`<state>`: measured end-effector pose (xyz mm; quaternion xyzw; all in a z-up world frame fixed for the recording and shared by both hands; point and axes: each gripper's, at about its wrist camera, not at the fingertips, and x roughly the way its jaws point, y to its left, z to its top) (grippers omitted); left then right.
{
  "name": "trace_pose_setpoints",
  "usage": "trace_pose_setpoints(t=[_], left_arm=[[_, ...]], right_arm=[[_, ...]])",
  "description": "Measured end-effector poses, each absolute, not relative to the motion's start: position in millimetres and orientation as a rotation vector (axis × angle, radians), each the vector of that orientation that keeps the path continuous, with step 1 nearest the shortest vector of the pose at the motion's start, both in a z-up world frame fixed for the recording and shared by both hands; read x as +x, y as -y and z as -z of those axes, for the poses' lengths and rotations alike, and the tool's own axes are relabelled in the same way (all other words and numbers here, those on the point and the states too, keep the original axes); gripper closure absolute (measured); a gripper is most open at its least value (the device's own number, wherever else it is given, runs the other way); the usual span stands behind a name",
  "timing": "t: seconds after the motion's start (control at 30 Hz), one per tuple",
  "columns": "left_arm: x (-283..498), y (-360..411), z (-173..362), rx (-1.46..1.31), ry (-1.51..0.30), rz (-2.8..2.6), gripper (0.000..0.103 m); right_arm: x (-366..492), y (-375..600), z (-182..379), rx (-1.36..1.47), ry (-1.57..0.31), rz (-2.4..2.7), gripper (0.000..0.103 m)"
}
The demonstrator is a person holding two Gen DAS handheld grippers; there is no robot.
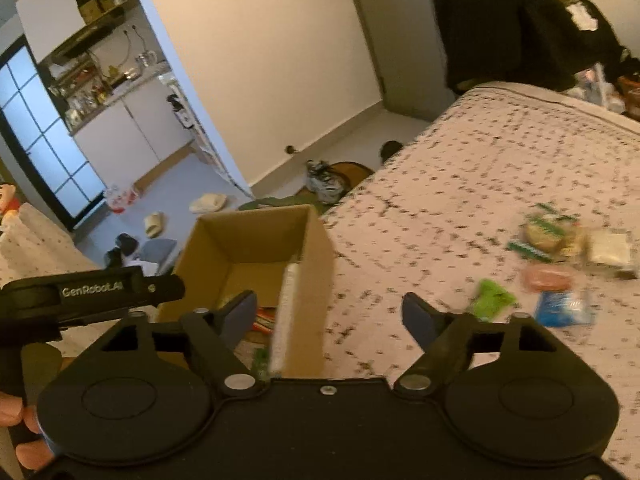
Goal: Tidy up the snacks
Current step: 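Open the right tool to drop the purple packet while the left tool drops the bread packet, then move both tools from the box back to the snack pile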
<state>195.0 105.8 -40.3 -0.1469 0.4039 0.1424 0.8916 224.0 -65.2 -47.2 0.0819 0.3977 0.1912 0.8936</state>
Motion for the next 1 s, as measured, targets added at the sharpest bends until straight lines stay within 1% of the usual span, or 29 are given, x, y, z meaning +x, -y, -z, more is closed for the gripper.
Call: trace_pose_setpoints(t=[0.07, 0.2, 0.23, 0.3, 0.4, 0.43, 0.7, 1.0], left_arm=[[194, -101, 39, -0.308, -0.847, -0.29, 0.025], [193, -90, 37, -0.318, -0.849, -0.263, 0.025], [192, -87, 36, -0.325, -0.851, -0.25, 0.023], [190, -80, 35, -0.356, -0.844, -0.207, 0.016], [187, -67, 29, -0.362, -0.823, -0.176, 0.013], [186, -61, 28, -0.363, -0.819, -0.167, 0.013], [193, -23, 30, -0.402, -0.838, -0.111, 0.012], [205, 20, 36, -0.386, -0.853, -0.042, 0.012]], right_arm=[[224, 76, 44, 0.175, -0.836, -0.4, 0.02], [224, 102, 40, 0.206, -0.837, -0.377, 0.015], [225, 108, 40, 0.206, -0.838, -0.367, 0.015], [226, 120, 39, 0.198, -0.844, -0.346, 0.015], [224, 141, 36, 0.205, -0.828, -0.322, 0.008], [223, 149, 36, 0.209, -0.82, -0.311, 0.007], [221, 207, 42, 0.28, -0.808, -0.198, 0.006], [231, 238, 49, 0.305, -0.795, -0.101, 0.006]])
